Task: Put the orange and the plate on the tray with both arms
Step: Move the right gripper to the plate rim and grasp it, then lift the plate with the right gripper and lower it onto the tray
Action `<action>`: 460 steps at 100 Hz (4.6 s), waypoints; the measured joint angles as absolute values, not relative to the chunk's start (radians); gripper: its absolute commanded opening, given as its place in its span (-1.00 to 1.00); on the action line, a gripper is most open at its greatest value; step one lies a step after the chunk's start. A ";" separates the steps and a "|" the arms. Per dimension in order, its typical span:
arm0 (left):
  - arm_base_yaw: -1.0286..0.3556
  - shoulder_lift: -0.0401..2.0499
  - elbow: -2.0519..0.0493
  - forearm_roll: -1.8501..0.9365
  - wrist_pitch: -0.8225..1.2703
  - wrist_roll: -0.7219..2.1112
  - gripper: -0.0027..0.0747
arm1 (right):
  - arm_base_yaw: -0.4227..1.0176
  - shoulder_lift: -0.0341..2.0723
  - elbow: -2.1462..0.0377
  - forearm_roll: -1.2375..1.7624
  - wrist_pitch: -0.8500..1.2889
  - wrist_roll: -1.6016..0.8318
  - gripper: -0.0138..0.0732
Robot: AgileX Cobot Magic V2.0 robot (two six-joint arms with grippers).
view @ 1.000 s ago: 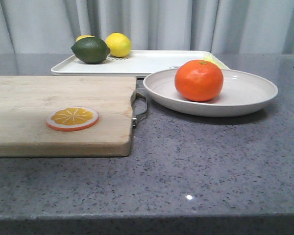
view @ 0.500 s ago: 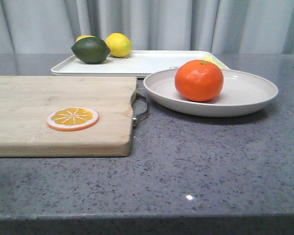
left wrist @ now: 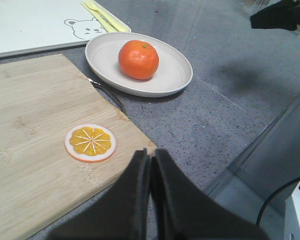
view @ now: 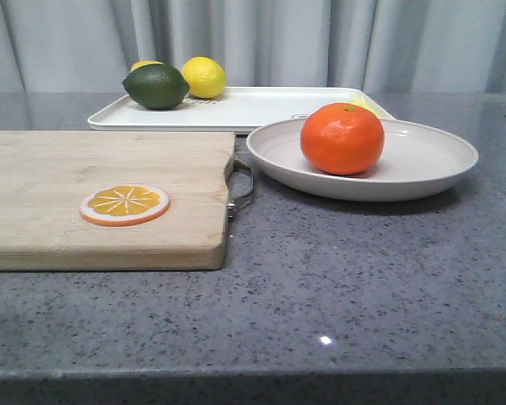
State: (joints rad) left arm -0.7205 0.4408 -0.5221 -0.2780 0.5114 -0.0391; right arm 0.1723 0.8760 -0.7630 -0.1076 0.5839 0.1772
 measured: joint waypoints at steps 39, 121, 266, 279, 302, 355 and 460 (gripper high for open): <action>-0.720 0.441 -0.522 -0.278 0.511 -0.039 -0.98 | 0.211 1.261 -1.074 -0.022 0.749 0.177 0.03; -0.720 0.441 -0.522 -0.278 0.511 -0.039 -0.98 | 0.212 1.678 -1.277 0.031 0.821 0.177 0.00; -0.720 0.441 -0.522 -0.293 0.511 -0.039 -0.98 | 0.212 1.628 -1.433 0.167 0.896 0.170 -0.84; -0.720 0.441 -0.522 -0.299 0.511 -0.039 -0.98 | 0.212 1.628 -1.491 0.217 0.894 0.142 -0.84; -0.720 0.441 -0.522 -0.303 0.511 -0.039 -0.98 | 0.212 1.741 -1.672 0.236 0.924 0.137 -0.84; -0.720 0.441 -0.522 -0.303 0.511 -0.039 -0.98 | 0.212 2.236 -2.363 0.275 1.148 0.137 -0.84; -0.744 0.441 -0.522 -0.303 0.511 -0.039 -0.98 | 0.182 2.427 -2.518 0.340 1.063 0.136 -0.84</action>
State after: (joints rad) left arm -0.7445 0.4408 -0.5221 -0.3029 0.5114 -0.0391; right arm 0.1822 2.4271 -2.5177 0.3402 1.0628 0.1358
